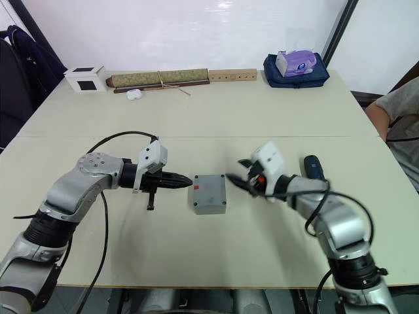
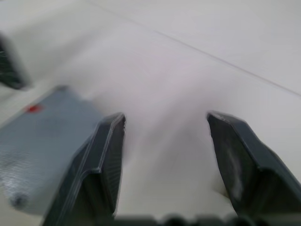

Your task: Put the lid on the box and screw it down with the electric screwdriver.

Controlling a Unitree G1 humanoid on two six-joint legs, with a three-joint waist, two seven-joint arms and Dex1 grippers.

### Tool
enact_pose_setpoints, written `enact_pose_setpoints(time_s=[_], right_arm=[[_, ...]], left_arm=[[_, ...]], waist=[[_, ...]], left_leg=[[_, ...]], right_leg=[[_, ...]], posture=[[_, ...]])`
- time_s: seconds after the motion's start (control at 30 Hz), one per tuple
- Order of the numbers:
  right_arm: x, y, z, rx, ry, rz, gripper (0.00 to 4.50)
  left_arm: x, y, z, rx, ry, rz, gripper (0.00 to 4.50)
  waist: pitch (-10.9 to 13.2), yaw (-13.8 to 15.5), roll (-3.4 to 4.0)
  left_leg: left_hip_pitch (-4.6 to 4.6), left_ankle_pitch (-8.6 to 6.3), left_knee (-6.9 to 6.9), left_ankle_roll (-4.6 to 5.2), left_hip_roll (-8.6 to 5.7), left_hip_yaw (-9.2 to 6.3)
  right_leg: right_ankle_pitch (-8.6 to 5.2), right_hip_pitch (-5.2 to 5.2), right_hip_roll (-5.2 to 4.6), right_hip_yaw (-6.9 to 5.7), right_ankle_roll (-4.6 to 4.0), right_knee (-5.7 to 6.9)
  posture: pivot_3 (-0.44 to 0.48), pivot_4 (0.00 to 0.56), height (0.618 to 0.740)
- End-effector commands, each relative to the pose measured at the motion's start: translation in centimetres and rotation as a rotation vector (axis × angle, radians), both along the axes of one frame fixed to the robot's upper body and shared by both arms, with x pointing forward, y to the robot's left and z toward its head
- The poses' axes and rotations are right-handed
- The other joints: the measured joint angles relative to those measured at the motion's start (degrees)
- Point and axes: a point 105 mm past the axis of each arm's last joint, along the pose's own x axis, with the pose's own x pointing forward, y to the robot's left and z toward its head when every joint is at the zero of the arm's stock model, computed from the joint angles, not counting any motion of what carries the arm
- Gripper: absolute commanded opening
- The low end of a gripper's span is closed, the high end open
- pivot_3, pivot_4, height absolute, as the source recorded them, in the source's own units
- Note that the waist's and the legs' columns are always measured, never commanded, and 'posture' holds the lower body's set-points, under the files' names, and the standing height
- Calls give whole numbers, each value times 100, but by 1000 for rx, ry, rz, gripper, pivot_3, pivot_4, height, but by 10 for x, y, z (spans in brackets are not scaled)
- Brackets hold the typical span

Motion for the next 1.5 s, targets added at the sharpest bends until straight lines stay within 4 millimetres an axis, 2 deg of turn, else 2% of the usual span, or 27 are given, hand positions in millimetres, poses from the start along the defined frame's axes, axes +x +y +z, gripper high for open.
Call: enact_pose_setpoints(time_s=[0.03,0.07,0.1,0.13,0.27,0.4,0.53,0.7,1.2,1.3,1.47,1.5], right_arm=[[-6,-43,24,-2,101,-131,3599],[-7,-51,28,-1,132,-154,3832],[-9,-63,29,-18,178,-194,4286],[-12,-73,30,-42,221,-228,4472],[-30,-102,21,-166,381,-250,4472],[-29,-124,17,-196,423,-322,4472],[-36,-131,4,-207,552,-317,4472],[-35,-133,-9,-149,678,-293,4472],[-18,-134,-47,-253,797,-214,4472],[-18,-131,-56,-281,828,-180,3798],[-25,-130,-63,-327,856,-130,2018],[-26,-128,-63,-319,862,-119,1802]], left_arm=[[-10,-15,20,8,-119,-128,0],[-10,-19,21,23,-147,-154,0],[-11,-24,25,20,-172,-181,0],[-12,-29,29,13,-190,-207,0],[-20,-43,34,-4,-223,-296,0],[-25,-50,31,11,-248,-337,0],[-34,-52,35,-8,-262,-352,0],[-38,-52,29,-20,-238,-330,0],[-42,-49,25,-39,-191,-252,0],[-42,-45,23,-29,-183,-234,0],[-39,-39,21,-17,-180,-195,0],[-38,-39,21,-16,-181,-186,0]], waist=[[0,-17,0],[0,-23,0],[0,-39,0],[1,-42,2],[2,-35,5],[1,-81,6],[1,-58,6],[1,-56,7],[2,-54,7],[1,-65,7],[0,-47,2],[0,-46,1]], left_leg=[[-1,0,-1,0,-1,2],[0,0,-2,0,-3,6],[1,0,-4,0,-7,9],[2,0,-6,0,-6,15],[1,0,-9,1,-4,24],[8,-1,-8,1,-1,39],[6,-1,-8,1,2,40],[6,-1,-7,1,3,41],[5,0,-6,1,2,40],[7,0,-5,1,3,40],[7,0,-5,1,4,36],[7,0,-4,1,4,36]], right_leg=[[0,0,0,0,0,-3],[0,0,1,1,0,-4],[0,0,5,1,0,-4],[0,-1,10,1,-1,-4],[-1,-5,13,3,-2,-4],[0,-4,17,15,0,-6],[0,-8,18,16,0,-4],[0,-7,15,17,0,-6],[0,-9,16,15,0,-6],[0,-7,17,14,0,-6],[0,-6,19,12,0,-6],[0,-4,18,11,0,-6]], posture=[[0,150,740],[0,150,740],[0,150,740],[0,150,740],[0,150,740],[0,150,740],[0,150,740],[0,150,740],[0,150,740],[0,150,740],[0,150,740],[0,150,740]])
